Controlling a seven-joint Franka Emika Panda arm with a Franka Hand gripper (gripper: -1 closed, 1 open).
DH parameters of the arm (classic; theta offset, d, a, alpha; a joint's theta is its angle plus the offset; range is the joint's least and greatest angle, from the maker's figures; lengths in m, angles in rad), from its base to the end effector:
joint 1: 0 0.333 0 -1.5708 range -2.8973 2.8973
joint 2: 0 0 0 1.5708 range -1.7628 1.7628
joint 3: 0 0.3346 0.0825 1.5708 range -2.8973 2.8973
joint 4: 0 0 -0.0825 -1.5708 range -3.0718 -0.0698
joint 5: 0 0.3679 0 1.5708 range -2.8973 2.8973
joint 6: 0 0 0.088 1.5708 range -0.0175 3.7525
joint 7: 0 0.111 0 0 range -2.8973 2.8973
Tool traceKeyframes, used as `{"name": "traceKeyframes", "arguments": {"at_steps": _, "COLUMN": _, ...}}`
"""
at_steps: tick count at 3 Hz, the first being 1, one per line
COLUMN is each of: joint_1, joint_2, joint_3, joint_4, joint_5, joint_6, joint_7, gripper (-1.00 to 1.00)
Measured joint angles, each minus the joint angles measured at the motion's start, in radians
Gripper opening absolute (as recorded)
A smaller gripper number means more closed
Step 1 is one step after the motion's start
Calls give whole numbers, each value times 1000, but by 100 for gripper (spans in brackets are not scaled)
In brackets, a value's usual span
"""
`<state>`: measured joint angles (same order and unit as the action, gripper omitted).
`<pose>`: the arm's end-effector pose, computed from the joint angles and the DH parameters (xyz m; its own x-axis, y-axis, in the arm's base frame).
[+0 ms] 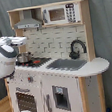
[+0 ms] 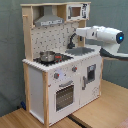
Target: Play with the kitchen
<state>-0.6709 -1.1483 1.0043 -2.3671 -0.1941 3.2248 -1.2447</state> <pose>0.2897 0.3635 0.6325 0.0353 0.7315 -0.6809 -0.0883 0.6810 0.7269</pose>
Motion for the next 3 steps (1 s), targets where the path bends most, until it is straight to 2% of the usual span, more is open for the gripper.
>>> {"name": "traceKeyframes", "arguments": {"at_steps": 1, "joint_1": 40, "joint_2": -67, "joint_3": 15, "joint_4": -49, "joint_5": 0, "joint_6": 1, "joint_7": 46, "gripper": 100}}
{"name": "traceKeyframes", "arguments": {"at_steps": 3, "joint_1": 86, "joint_2": -220, "joint_3": 31, "joint_4": -156, "joint_5": 0, "joint_6": 3, "joint_7": 158, "gripper": 100}}
